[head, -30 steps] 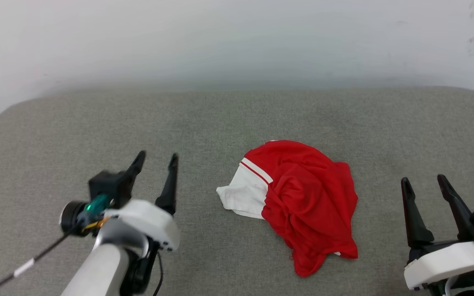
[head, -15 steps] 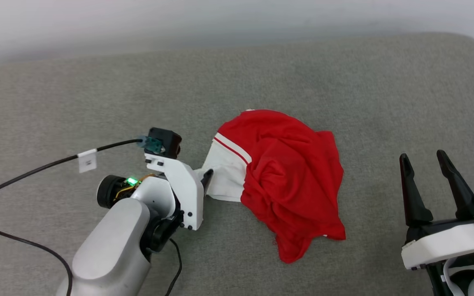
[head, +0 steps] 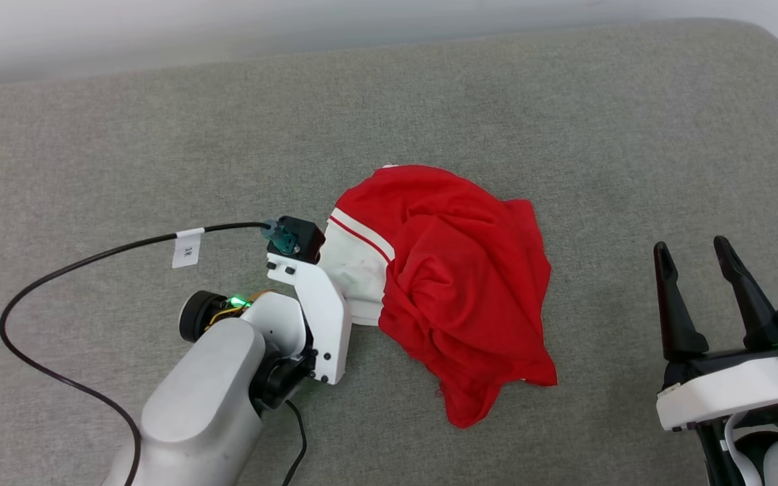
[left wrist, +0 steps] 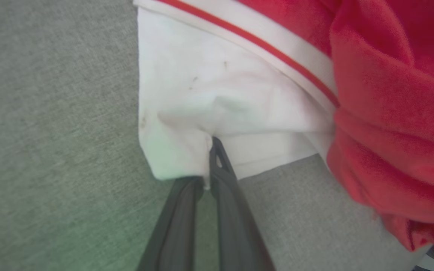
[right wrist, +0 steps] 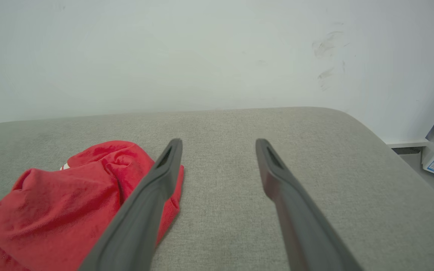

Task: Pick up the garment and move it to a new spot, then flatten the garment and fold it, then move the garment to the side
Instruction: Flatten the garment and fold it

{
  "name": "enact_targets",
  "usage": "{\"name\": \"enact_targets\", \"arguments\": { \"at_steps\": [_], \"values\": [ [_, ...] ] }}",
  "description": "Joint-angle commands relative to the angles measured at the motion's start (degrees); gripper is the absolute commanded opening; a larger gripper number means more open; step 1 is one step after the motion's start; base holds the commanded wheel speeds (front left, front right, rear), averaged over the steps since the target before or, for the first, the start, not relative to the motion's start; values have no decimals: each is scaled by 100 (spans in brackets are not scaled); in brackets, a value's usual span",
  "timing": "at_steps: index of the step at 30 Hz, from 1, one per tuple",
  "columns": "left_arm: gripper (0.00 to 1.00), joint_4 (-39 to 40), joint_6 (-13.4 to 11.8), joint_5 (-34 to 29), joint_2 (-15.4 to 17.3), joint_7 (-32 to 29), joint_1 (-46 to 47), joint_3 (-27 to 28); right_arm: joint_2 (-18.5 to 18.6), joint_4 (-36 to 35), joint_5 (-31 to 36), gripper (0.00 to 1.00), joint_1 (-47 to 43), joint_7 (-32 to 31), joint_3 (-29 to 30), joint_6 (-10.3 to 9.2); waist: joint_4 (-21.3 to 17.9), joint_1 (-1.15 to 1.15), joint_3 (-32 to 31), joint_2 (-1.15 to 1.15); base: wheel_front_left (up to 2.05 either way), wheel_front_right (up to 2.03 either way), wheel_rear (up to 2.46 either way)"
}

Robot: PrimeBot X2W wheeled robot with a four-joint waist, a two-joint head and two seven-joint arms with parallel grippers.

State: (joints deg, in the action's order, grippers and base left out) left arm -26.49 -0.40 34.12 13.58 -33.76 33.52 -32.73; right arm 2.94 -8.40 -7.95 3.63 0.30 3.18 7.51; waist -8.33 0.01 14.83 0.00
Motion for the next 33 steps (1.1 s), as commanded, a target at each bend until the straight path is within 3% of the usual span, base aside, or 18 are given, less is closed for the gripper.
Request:
{"name": "enact_targets", "arguments": {
  "at_steps": [1, 6, 10, 19, 22, 25, 26, 27, 28, 33],
  "values": [
    [0, -143, 15, 34, -26, -55, -139, -77, -9, 25, -8, 100, 81, 46, 13, -4, 33, -1, -39, 0, 0, 0, 0],
    [0, 156, -49, -32, 231, 218, -180, 68, -9, 57, -34, 100, 2, 61, 84, -4, 154, -1, -179, 0, 0, 0, 0],
    [0, 799, -254, -64, 519, 477, -475, 271, -9, 79, -65, 100, -103, 61, 143, -4, 289, -1, -318, 0, 0, 0, 0],
    [0, 2336, -1276, 156, 1415, 435, -1880, 1149, -10, -39, -33, 100, -243, 1, 361, -4, 621, -1, -439, 0, 0, 0, 0],
    [0, 2515, -1548, 358, 1555, 438, -2445, 1450, -9, -65, -42, 100, -255, -20, 357, -3, 652, -1, -477, 0, 0, 0, 0],
    [0, 2496, -1639, 539, 1544, 497, -2857, 1596, -9, -73, -51, 100, -261, -34, 354, -4, 663, -1, -513, 0, 0, 0, 0],
    [11, 2424, -1637, 613, 1444, 597, -2990, 1610, -9, -67, -52, 100, -256, -49, 347, -3, 665, -1, -553, 0, 0, 0, 0],
    [61, 2387, -1612, 639, 1390, 652, -3039, 1596, -9, -63, -47, 100, -271, -57, 340, -3, 664, -1, -584, 0, 0, 0, 0],
    [100, 2357, -1597, 608, 1357, 742, -3049, 1592, -9, -70, -41, 100, -286, -63, 334, -4, 658, -1, -607, 0, 0, 0, 0],
    [100, 2335, -1559, 377, 1169, 1475, -2824, 1614, -9, -98, 7, 100, -376, -122, 332, -3, 634, -1, -795, 0, 0, 0, 0]
  ]
}}
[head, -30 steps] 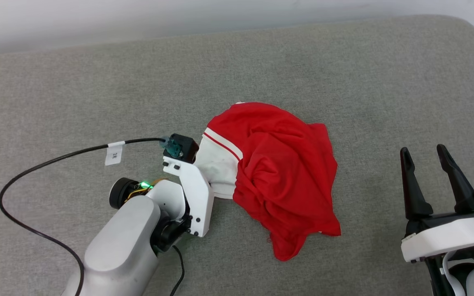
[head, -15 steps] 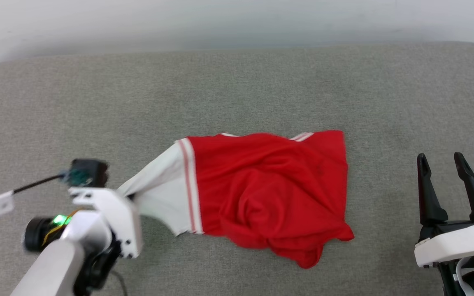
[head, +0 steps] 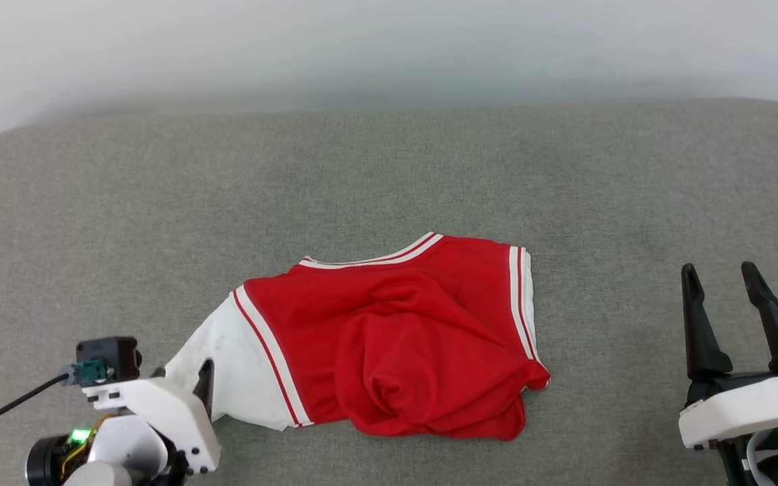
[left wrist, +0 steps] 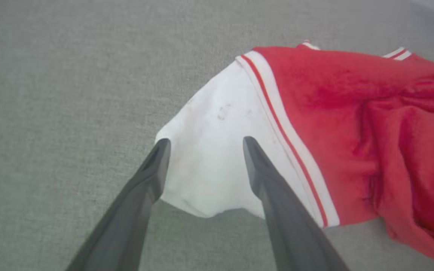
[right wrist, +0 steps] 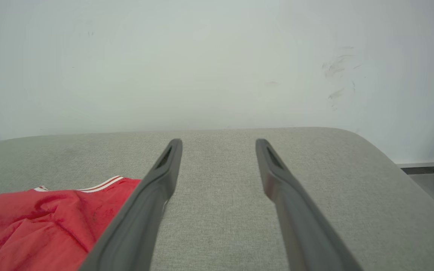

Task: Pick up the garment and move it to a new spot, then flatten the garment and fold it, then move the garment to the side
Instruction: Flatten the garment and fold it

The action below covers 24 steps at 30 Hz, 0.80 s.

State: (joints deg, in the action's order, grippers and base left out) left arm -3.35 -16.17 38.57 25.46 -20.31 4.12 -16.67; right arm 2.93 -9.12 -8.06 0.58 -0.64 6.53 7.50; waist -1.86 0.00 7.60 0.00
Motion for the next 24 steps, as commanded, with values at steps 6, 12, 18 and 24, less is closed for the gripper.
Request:
{"name": "enact_targets", "arguments": {
  "at_steps": [6, 12, 18, 24],
  "values": [
    [100, 146, 97, -538, -178, 1154, 296, -90, -8, -69, 64, 100, -226, -142, -16, -2, -49, 0, -363, 0, 0, 0, 0],
    [100, 240, 148, -982, -441, 2247, 400, -272, -8, -126, 85, 100, -363, -280, 17, -2, -49, 0, -588, 0, 0, 0, 0],
    [100, 315, 95, -1178, -696, 2921, 295, -400, -8, -147, 81, 100, -465, -454, 103, -2, -1, 0, -694, 0, 0, 0, 0],
    [100, 362, 71, -1244, -767, 3046, 311, -488, -9, 160, -158, 100, -483, -1071, 255, -2, 116, 0, -672, 0, 0, 0, 0]
  ]
}}
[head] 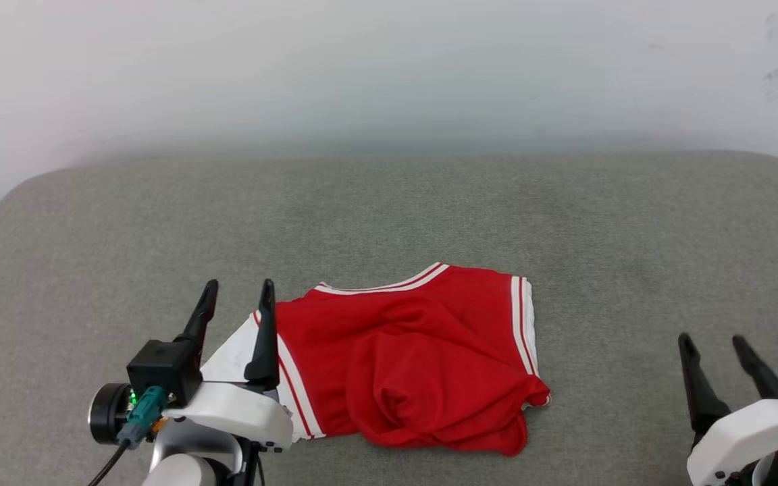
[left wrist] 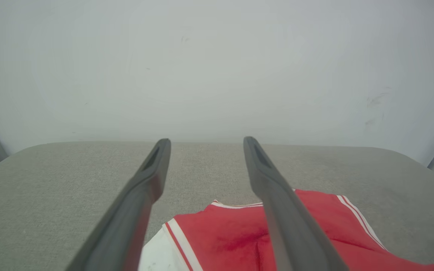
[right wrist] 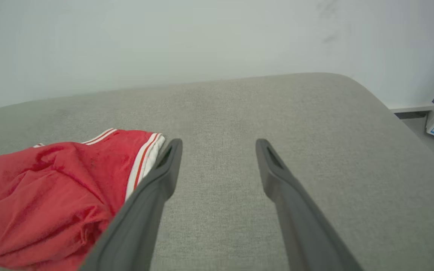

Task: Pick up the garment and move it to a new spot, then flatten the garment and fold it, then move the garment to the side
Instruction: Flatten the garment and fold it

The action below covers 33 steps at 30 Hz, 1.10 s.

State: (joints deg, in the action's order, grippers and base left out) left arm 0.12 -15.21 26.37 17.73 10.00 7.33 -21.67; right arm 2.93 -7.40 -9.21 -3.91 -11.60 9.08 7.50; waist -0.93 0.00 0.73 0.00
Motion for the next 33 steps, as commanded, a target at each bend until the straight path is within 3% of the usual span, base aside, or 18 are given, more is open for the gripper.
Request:
{"name": "enact_targets", "arguments": {
  "at_steps": [1, 5, 13, 18, 26, 27, 28, 29, 33],
  "values": [
    [100, 29, -23, -45, -11, 6, 11, -16, -9, 67, -61, 100, 19, -175, 36, -2, 69, 0, 39, 0, 0, 0, 0],
    [100, 79, -45, -49, -111, 59, 130, -71, 104, 416, -152, 100, 306, -1195, 65, -2, 306, 0, 182, 0, 0, 0, 0],
    [100, -8, 64, -115, -333, 202, 440, -250, 668, 932, -867, 100, 993, -2827, -537, -2, 912, 0, 665, 0, 0, 0, 0],
    [100, -163, 140, -155, -463, 286, 647, -340, 863, 1482, -1120, 100, 1390, -3132, -913, -2, 1186, 0, 939, 0, 0, 0, 0],
    [100, -374, 179, -119, -507, 379, 724, -333, 690, 2602, -1434, 100, 1609, -3281, -1277, -3, 1245, 0, 1043, 0, 0, 0, 0],
    [100, -388, 175, -114, -498, 376, 712, -329, 669, 2691, -1469, 91, 1605, -3307, -1312, -3, 1232, 0, 1035, 0, 0, 0, 0],
    [100, -404, 163, -108, -492, 376, 693, -324, 662, 2747, -1485, 29, 1620, -3287, -1341, -3, 1211, 0, 1026, 0, 0, 0, 0],
    [100, -414, 149, -111, -488, 380, 674, -318, 667, 2763, -1513, 0, 1647, -3227, -1355, -3, 1187, 0, 1017, 0, 0, 0, 0],
    [100, -423, 133, -72, -455, 379, 622, -286, 869, 2489, -1461, 0, 1842, -2880, -1360, -4, 1034, 0, 964, 0, 0, 0, 0]
  ]
}}
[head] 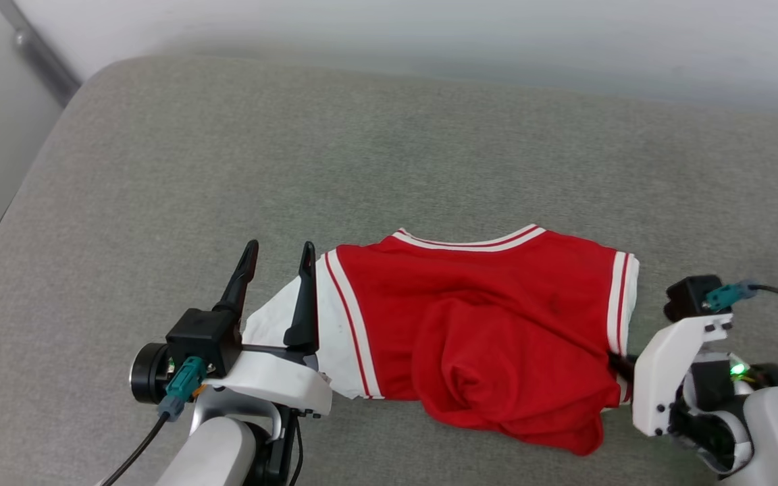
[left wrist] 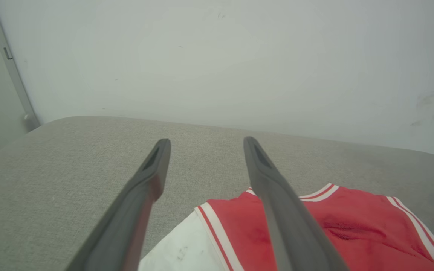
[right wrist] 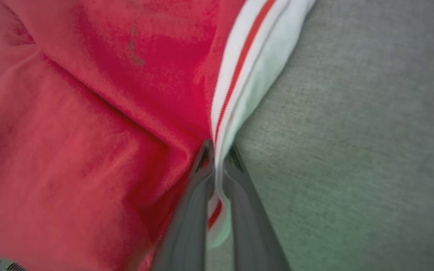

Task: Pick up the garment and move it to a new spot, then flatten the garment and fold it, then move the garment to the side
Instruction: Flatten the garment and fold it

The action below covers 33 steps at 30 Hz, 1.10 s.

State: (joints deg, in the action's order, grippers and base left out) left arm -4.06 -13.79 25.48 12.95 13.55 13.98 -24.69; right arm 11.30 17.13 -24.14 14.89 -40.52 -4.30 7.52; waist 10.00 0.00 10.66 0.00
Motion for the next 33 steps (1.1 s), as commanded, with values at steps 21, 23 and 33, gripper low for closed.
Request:
{"name": "enact_targets", "arguments": {
  "at_steps": [21, 23, 33],
  "values": [
    [100, 82, -60, 136, 116, -150, -175, -25, -179, 275, 767, 14, -962, 984, 2106, -6, -835, 0, -183, 0, 0, 0, 0],
    [100, 90, -67, 140, 133, -157, -182, -27, -255, 480, 725, 100, -927, 1251, 2098, -7, -856, 0, -186, 0, 0, 0, 0],
    [100, 171, -209, 235, 225, -150, -452, 69, -449, 24, 680, 100, -1166, 2944, 2158, -5, -1035, 0, -479, 0, 0, 0, 0]
  ]
}}
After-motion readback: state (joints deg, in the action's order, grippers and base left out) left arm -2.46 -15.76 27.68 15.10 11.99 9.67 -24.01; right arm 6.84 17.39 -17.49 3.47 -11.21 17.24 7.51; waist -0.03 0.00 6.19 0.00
